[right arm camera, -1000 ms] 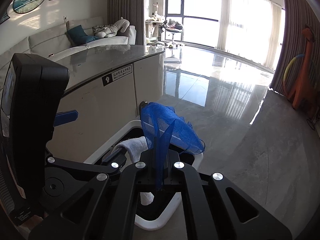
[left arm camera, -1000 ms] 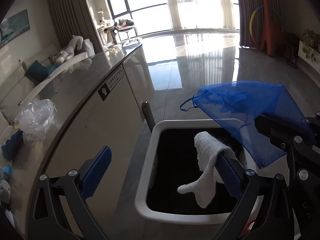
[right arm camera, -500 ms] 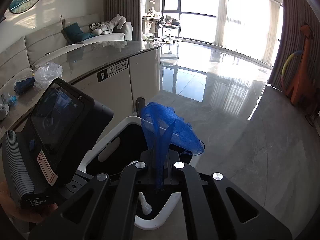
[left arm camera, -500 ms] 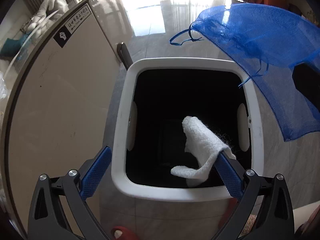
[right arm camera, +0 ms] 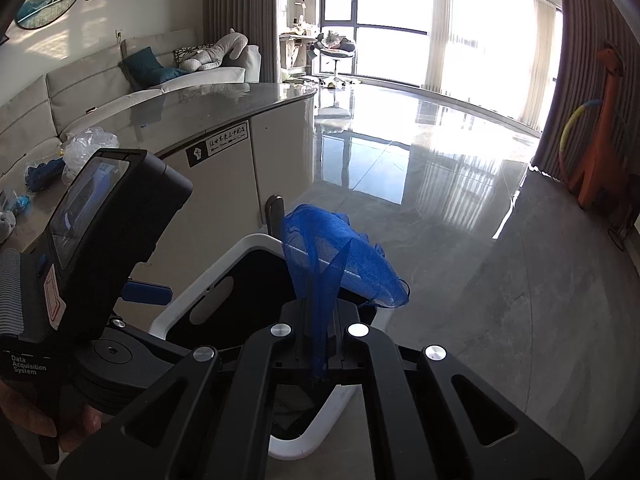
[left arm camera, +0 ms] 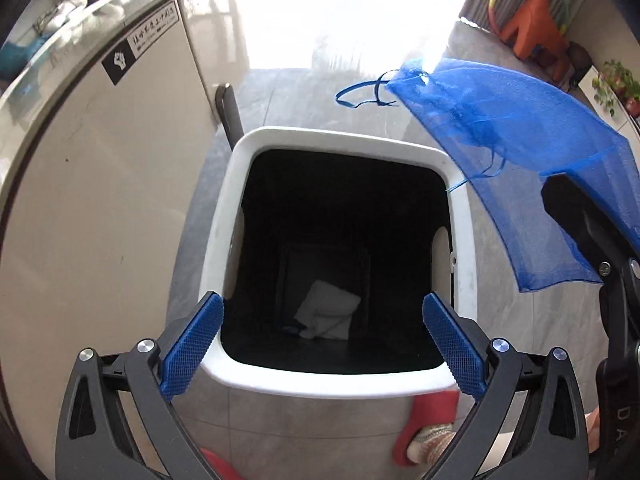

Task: Collect trash
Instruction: 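Lower the blue mesh bag into the bin and open the right gripper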

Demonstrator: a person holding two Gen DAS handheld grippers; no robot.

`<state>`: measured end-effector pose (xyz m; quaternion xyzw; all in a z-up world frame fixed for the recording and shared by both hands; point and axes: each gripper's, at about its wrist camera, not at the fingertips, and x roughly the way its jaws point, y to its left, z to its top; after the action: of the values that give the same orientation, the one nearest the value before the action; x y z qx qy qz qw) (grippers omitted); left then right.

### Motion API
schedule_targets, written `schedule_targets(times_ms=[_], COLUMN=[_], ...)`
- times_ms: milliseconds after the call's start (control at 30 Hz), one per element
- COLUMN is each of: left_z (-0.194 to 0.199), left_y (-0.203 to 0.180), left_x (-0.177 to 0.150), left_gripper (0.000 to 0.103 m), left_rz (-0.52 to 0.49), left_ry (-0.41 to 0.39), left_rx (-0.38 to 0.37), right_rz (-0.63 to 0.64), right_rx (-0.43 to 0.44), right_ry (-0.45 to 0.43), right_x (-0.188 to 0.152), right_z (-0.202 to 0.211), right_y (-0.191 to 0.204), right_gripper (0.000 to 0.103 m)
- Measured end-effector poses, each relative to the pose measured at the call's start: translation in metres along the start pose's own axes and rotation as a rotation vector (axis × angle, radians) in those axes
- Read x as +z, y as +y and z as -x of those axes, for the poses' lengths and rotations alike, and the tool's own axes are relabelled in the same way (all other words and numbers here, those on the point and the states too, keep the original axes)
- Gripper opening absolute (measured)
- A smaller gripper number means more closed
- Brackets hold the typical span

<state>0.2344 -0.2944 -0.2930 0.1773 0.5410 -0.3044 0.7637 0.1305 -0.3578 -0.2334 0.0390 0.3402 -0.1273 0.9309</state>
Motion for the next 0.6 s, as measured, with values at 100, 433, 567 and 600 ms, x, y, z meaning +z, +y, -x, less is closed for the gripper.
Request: schedule_targets(times_ms=[100, 433, 567, 600], left_z=[-0.004, 0.026, 0.045, 0.048], left_y=[0.005, 0.019, 0.027, 0.028], left_x=[-0.002, -0.013, -0.016, -0.016], left_gripper=[0.098, 0.098, 0.098, 0.098], left_rz=[0.031, 0.013, 0.021, 0.024], left_ry=[0.028, -0.065, -0.121, -0.13], left_rx=[-0.032, 0.177, 0.176, 0.179], right_rz=[0.002, 0.02, 0.026, 0.028], right_rx=[0.003, 0.029, 0.036, 0.038], right_ry=[0.009, 0.058, 0.07, 0.071], right_x=[0.0, -0.001, -0.001, -0.002], right_z=[-0.001, -0.014, -0.018, -0.018], right_y=[0.001, 0.004, 0.008, 0.009], right_gripper=[0.002, 0.002, 0.002, 0.002])
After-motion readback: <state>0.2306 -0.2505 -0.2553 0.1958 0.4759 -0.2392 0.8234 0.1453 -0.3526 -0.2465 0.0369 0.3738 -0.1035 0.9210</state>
